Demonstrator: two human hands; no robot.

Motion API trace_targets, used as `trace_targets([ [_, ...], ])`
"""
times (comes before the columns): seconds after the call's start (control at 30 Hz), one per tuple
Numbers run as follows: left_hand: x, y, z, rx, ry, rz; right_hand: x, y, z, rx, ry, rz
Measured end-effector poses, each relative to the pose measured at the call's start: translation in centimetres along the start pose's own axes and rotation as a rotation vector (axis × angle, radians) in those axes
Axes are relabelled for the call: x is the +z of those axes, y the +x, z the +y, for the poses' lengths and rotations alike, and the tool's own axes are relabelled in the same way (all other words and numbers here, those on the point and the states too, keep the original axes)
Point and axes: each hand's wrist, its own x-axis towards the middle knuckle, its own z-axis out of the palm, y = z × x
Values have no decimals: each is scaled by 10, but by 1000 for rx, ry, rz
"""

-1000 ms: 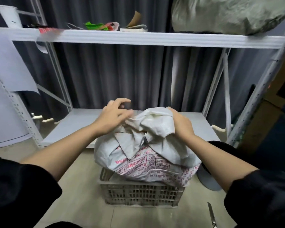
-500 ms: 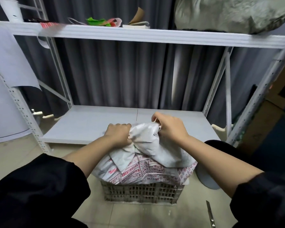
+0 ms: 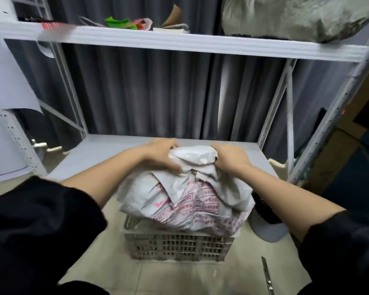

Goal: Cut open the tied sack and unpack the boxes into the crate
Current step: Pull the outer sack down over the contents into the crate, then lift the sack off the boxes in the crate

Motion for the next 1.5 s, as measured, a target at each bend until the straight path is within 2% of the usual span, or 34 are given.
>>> trace_targets([
  [0.03, -4, -9, -12, -25, -122, -128, 1, -2, 5, -1, -3, 61],
  [0.07, -5, -15, -26, -52, -194, -154, 1, -2, 7, 9, 22, 106],
  [0.1, -2, -19, -36, -76, -223, -89, 1, 0, 7, 26, 53, 136],
  [0.17, 10, -21, -46, -128, -142, 138, -4, 5, 1, 21, 113, 162],
  [0.27, 17, -22, -45, -151, 174, 434, -21, 12, -8, -89, 46, 163],
  [0.37, -32, -27, -30, -146, 117, 781, -64, 28, -6, -158, -186, 204],
  [0.47, -93, -34, 5, -137, 8, 1057, -124, 42, -7, -96, -274, 476],
  [0.53, -107, -34, 26, -118, -112, 1291, -127, 44, -15, -16, -181, 716],
  [0.57, -106, -34, 32, -132, -143, 1320, -120, 41, -20, 2, -133, 755],
  [0.6, -101, -30, 30, -141, -69, 1235, -110, 40, -24, -5, -84, 678],
  [0.67, -85, -20, 8, -112, 299, 807, -101, 37, -19, -109, -147, 323],
  [0.7, -87, -18, -4, -136, 358, 659, -110, 40, -13, -146, -180, 252],
  [0.73, -97, -17, -10, -171, 362, 655, -124, 44, -8, -138, -202, 297],
  [0.83, -124, -14, -2, -191, 116, 1030, -135, 45, -15, -59, -144, 652],
  [0.87, -125, -14, 8, -190, 83, 1115, -131, 44, -21, -37, -96, 695],
  [0.9, -124, -12, 15, -182, 105, 1080, -126, 44, -26, -74, -119, 630],
  [0.97, -116, -6, 13, -177, 309, 766, -131, 44, -19, -269, -364, 395],
  [1.0, -122, -6, 9, -192, 342, 710, -148, 50, -12, -290, -397, 379],
  [1.07, -151, -7, 11, -211, 252, 896, -183, 61, -7, -199, -355, 544],
  [1.13, -166, -9, 28, -196, 85, 1205, -181, 63, -14, -45, -198, 763],
  [1.17, -166, -8, 35, -196, 34, 1292, -170, 60, -19, 3, -82, 832],
  [1.2, -158, -6, 39, -179, 54, 1279, -155, 57, -20, -20, -24, 801],
  [1.23, -146, -2, 34, -152, 190, 1148, -138, 55, -19, -140, -115, 668],
  [1.27, -132, 0, 26, -136, 342, 953, -124, 52, -13, -264, -247, 486],
  [1.3, -123, 0, 15, -159, 444, 761, -121, 52, -7, -312, -349, 370],
  [1.33, -120, 0, 6, -173, 495, 666, -124, 54, -1, -293, -375, 388],
  [1.43, -127, -4, -1, -163, 361, 746, -130, 54, -4, -179, -312, 530],
  [1.5, -135, -7, 3, -151, 220, 548, -123, 54, -9, -184, -325, 522],
])
